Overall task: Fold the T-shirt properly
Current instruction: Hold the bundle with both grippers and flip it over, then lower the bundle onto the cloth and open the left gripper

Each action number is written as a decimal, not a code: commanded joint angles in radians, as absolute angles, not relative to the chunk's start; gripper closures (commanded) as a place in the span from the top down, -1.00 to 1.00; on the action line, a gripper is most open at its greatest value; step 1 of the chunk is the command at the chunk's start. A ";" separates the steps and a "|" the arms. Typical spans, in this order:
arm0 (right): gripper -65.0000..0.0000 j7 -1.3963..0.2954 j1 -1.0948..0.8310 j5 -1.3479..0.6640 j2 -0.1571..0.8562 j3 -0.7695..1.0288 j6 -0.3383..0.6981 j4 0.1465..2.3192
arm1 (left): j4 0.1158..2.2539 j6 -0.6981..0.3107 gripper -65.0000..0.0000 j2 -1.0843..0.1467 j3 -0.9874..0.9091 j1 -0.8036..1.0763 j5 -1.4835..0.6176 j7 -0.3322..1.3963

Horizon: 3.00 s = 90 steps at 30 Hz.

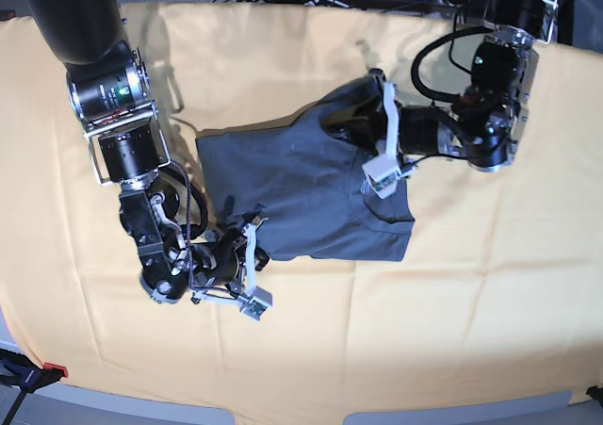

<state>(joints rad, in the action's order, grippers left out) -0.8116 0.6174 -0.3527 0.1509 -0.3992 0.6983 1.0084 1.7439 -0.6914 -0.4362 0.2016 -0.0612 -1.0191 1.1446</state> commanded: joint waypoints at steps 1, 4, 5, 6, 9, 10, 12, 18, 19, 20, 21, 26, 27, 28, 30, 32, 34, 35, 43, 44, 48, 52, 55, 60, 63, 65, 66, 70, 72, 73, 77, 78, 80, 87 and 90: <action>-1.00 -0.784 0.662 -0.356 0.156 -0.411 0.698 1.025 | 1.758 -0.698 -1.00 -0.443 0.229 -0.070 -1.005 1.104; -1.00 -0.794 0.659 -0.355 0.169 -0.476 0.698 1.025 | 1.756 -0.686 -1.00 -0.443 0.319 -0.046 -0.831 1.025; -1.00 -0.799 0.659 -0.354 0.176 -0.496 0.698 1.025 | 1.753 -0.671 -1.00 -0.443 0.342 -0.038 -0.769 1.003; -1.00 -0.802 0.657 -0.355 0.186 -0.517 0.698 1.025 | 1.748 -0.654 -1.00 -0.443 0.360 -0.031 -0.712 0.984; -1.00 -0.806 0.657 -0.364 0.225 -0.566 0.698 1.025 | 1.745 -0.609 -1.00 -0.443 0.379 -0.009 -0.557 0.927; -1.00 -0.807 0.657 -0.380 0.240 -0.579 0.698 1.025 | 1.745 -0.594 -1.00 -0.443 0.379 -0.007 -0.512 0.914; -1.00 -0.814 0.657 -0.436 0.268 -0.587 0.698 1.026 | 1.745 -0.563 -1.00 -0.449 0.378 -0.006 -0.430 0.909; -1.00 -0.905 0.641 -0.661 0.354 -0.587 0.698 1.044 | 1.727 -0.490 -1.00 -0.471 0.378 -0.006 -0.245 0.857; -1.00 -0.913 0.630 -0.684 0.368 -0.587 0.698 1.057 | 1.723 -0.469 -1.00 -0.471 0.378 -0.007 -0.211 0.852; -1.00 -0.914 0.616 -0.694 0.381 -0.587 0.698 1.075 | 1.718 -0.446 -1.00 -0.471 0.378 -0.009 -0.183 0.851; -1.00 -0.914 0.601 -0.704 0.392 -0.587 0.698 1.094 | 1.710 -0.429 -1.00 -0.471 0.378 -0.012 -0.159 0.844; -1.00 -0.913 0.485 -0.711 0.452 -0.587 0.698 1.234 | 1.626 -0.383 -1.00 -0.471 0.378 -0.042 -0.053 0.778; -1.00 -0.914 0.456 -0.712 0.466 -0.587 0.698 1.269 | 1.601 -0.384 -1.00 -0.471 0.378 -0.056 -0.028 0.757; -1.00 -0.914 0.428 -0.716 0.482 -0.587 0.698 1.304 | 1.575 -0.384 -1.00 -0.471 0.378 -0.071 -0.003 0.732; -1.00 -0.915 0.368 -0.737 0.513 -0.586 0.698 1.375 | 1.517 -0.384 -1.00 -0.472 0.378 -0.110 0.039 0.670; -1.00 -0.921 0.307 -0.732 0.541 -0.586 0.655 1.451 | 1.450 -0.384 -1.00 -0.472 0.378 -0.157 0.057 0.603; -1.00 -0.945 0.239 -0.724 0.556 -0.569 0.619 1.529 | 1.379 -0.398 -1.00 -0.471 0.379 -0.204 0.055 0.503; -1.00 -0.953 0.202 -0.714 0.554 -0.550 0.611 1.563 | 1.346 -0.420 -1.00 -0.471 0.379 -0.226 0.055 0.435; -1.00 -0.955 -0.060 -0.679 0.479 -0.321 0.553 1.757 | 1.183 -0.666 -1.00 -0.443 0.380 -0.379 0.052 0.149; -1.00 -0.955 -0.088 -0.677 0.458 -0.286 0.540 1.769 | 1.182 -0.676 -1.00 -0.443 0.380 -0.397 0.052 0.150; -1.00 -0.954 -0.184 -0.677 0.372 -0.176 0.535 1.808 | 1.182 -0.697 -1.00 -0.447 0.379 -0.476 0.028 0.175; -1.00 -0.953 -0.249 -0.681 0.308 -0.131 0.550 1.829 | 1.182 -0.697 -1.00 -0.449 0.379 -0.550 -0.072 0.241; -1.00 -0.950 -0.276 -0.681 0.273 -0.130 0.550 1.834 | 1.182 -0.696 -1.00 -0.449 0.379 -0.588 -0.120 0.272; -1.00 -0.945 -0.271 -0.679 0.247 -0.130 0.550 1.871 | 1.184 -0.696 -1.00 -0.470 0.379 -0.638 -0.121 0.347; -1.00 -0.953 -0.272 -0.611 0.247 -0.121 0.549 1.926 | 1.185 -0.696 -1.00 -0.497 0.379 -0.640 -0.171 0.434; -1.00 -0.966 -0.272 -0.537 0.252 -0.109 0.533 1.958 | 1.185 -0.687 -1.00 -0.514 0.379 -0.637 -0.201 0.502; -1.00 -0.966 -0.272 -0.503 0.253 -0.100 0.516 1.974 | 1.185 -0.674 -1.00 -0.520 0.379 -0.637 -0.201 0.532; -1.00 -0.961 -0.272 -0.461 0.283 -0.050 0.466 2.028 | 1.185 -0.561 -1.00 -0.550 0.378 -0.638 -0.223 0.599; -1.00 -0.933 -0.272 -0.509 0.297 -0.022 0.472 2.036 | 1.185 -0.545 -1.00 -0.567 0.377 -0.638 -0.325 0.600; -1.00 -0.906 -0.272 -0.547 0.302 -0.010 0.485 2.036 | 1.187 -0.550 -1.00 -0.577 0.377 -0.638 -0.400 0.601; -1.00 -0.800 -0.269 -0.619 0.302 0.011 0.593 2.035 | 1.187 -0.682 -1.00 -0.585 0.363 -0.637 -0.703 0.675; -1.00 -0.768 -0.268 -0.632 0.301 0.010 0.628 2.035 | 1.187 -0.698 -1.00 -0.579 0.353 -0.636 -0.786 0.715; -1.00 -0.714 -0.268 -0.652 0.296 0.010 0.685 2.035 | 1.191 -0.698 -1.00 -0.567 0.342 -0.627 -0.976 0.799; -1.00 -0.701 -0.238 -0.680 0.294 -0.066 0.698 2.000 | 1.193 -0.698 -1.00 -0.451 0.324 -0.585 -1.432 1.195; -1.00 -0.700 -0.224 -0.634 0.294 -0.113 0.698 1.977 | 1.203 -0.698 -1.00 -0.397 0.324 -0.548 -1.484 1.312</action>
